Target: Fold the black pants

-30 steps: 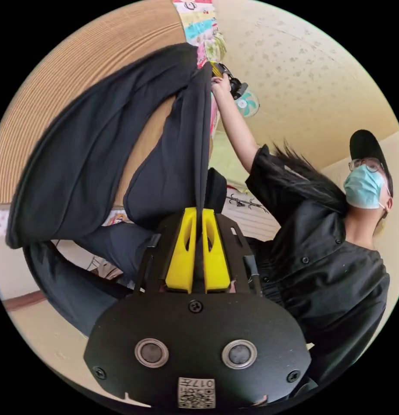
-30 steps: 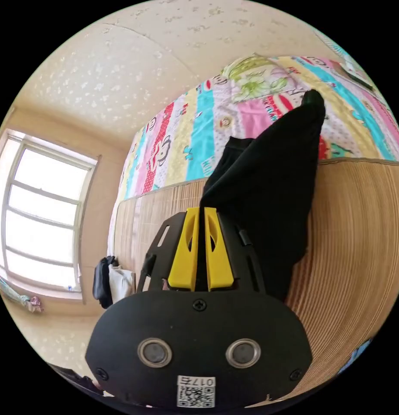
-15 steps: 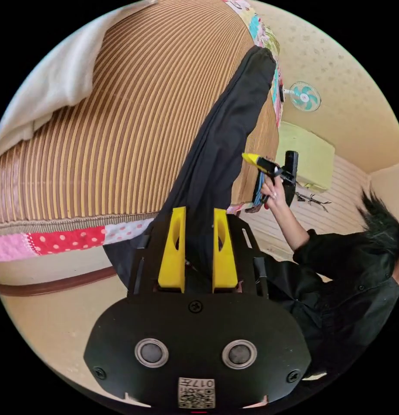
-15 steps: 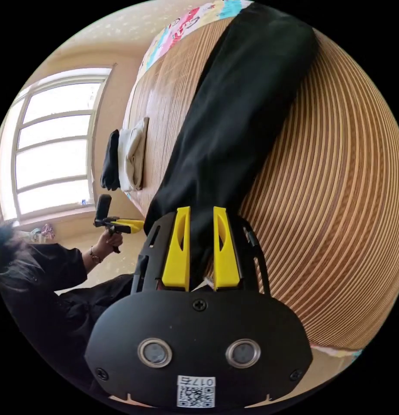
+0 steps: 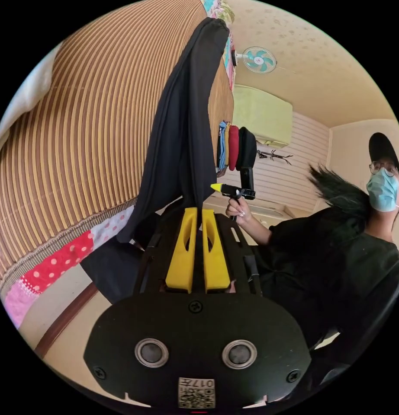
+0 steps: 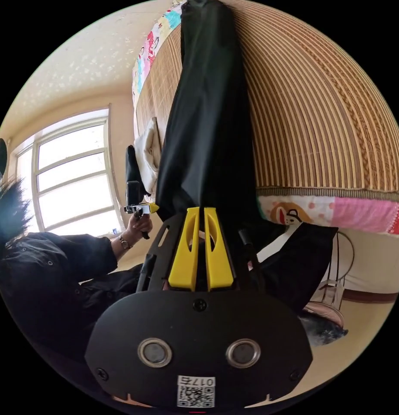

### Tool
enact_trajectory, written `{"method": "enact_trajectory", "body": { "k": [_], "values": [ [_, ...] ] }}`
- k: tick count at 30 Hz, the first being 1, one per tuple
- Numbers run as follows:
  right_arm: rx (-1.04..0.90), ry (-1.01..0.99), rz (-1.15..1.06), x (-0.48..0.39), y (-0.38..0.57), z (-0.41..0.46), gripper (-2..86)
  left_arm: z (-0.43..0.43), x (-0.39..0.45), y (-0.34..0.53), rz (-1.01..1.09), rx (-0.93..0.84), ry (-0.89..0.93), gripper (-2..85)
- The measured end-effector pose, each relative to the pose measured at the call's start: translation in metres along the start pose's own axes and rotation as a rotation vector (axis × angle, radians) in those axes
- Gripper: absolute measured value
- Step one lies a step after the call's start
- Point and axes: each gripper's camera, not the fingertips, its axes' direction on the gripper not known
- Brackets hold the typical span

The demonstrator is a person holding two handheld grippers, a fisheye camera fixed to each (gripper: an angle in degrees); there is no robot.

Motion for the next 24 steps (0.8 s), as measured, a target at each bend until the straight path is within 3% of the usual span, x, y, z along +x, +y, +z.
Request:
{"method": "enact_trajectory", "body": {
  "k": [5, 8, 12, 16, 21, 24],
  "values": [
    [-0.03, 0.031, 0.158, 0.055, 0.005, 0.007, 4.9, 0.005, -0.012, 0.019, -0.119, -0.035, -0.22, 5.8],
    [0.121, -0.048, 0.082, 0.06, -0.012, -0.024, 6.3, -0.005, 0.013, 0.013, -0.049, 0.028, -0.346, 8.9],
    [0.205, 0.01, 0.044, 0.074, -0.056, -0.046, 8.5, -0.009, 0.033, -0.024, 0.029, 0.107, -0.405, 11.7],
    [0.027, -0.101, -0.01, 0.088, -0.099, -0.024, 6.4, 0.041, 0.017, -0.066, 0.012, -0.059, -0.363, 8.3],
    [-0.105, 0.052, -0.075, 0.08, -0.057, -0.018, 4.4, 0.092, 0.019, -0.021, -0.003, -0.151, -0.394, 5.2],
    [-0.252, 0.026, -0.009, 0.101, -0.028, -0.019, 4.9, 0.126, 0.01, 0.01, -0.06, -0.375, -0.381, 7.0]
  ]
}}
